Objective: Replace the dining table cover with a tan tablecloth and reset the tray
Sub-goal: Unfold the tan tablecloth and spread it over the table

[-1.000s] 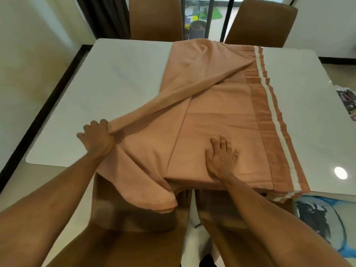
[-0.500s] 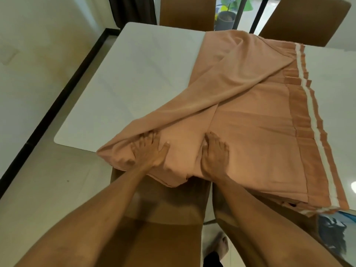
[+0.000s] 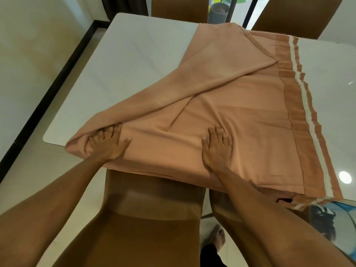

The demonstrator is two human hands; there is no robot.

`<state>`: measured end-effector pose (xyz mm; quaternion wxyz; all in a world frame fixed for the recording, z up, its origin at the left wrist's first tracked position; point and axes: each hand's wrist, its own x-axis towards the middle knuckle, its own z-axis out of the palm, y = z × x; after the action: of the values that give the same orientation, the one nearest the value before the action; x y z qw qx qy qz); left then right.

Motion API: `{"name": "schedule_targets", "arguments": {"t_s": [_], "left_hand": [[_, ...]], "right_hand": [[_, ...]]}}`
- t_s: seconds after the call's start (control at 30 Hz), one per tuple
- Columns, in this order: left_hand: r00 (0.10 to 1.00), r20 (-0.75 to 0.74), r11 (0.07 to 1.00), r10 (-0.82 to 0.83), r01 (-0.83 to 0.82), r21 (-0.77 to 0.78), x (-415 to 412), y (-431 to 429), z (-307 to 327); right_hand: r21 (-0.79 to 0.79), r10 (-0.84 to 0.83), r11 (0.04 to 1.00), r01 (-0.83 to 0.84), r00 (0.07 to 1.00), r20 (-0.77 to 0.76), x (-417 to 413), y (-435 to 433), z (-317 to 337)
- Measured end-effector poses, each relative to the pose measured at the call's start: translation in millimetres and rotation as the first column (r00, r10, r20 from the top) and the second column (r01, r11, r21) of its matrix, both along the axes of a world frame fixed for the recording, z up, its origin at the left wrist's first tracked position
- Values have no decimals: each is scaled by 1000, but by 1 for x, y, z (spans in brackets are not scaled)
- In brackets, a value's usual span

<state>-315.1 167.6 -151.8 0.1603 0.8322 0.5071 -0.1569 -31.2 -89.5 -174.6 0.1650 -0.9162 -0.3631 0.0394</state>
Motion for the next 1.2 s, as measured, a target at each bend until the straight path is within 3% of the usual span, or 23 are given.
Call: {"name": "schedule_targets", "arguments": {"t_s": [0.13, 0.2, 0.33, 0.53, 0.73, 0.9, 1.2], "left_hand": [[994, 2, 992, 112, -111, -53, 19, -11, 5], [986, 56, 987, 159, -159, 3, 39, -26, 15], [958, 285, 967, -39, -36, 253, 87, -67, 30], [842, 483, 948, -239, 94, 305, 183, -91, 45], [779, 314, 821, -543, 412, 396, 300, -91, 47], [828, 259, 842, -497, 388, 376, 395, -73, 32], [729, 208, 722, -652, 514, 464, 531, -31, 8]], "right_hand": [[-37, 15, 999, -16, 1000, -26, 1, 1, 0], [-56, 27, 998, -30, 998, -49, 1, -1, -1], [-16, 45, 999, -47, 992, -118, 5, -5, 7], [197, 51, 980, -25, 991, -126, 64, 6, 33], [181, 58, 983, -42, 995, -83, 175, 43, 42], [115, 27, 993, -25, 999, -20, 259, 80, 35], [68, -134, 990, 126, 982, 134, 323, 122, -2]]}}
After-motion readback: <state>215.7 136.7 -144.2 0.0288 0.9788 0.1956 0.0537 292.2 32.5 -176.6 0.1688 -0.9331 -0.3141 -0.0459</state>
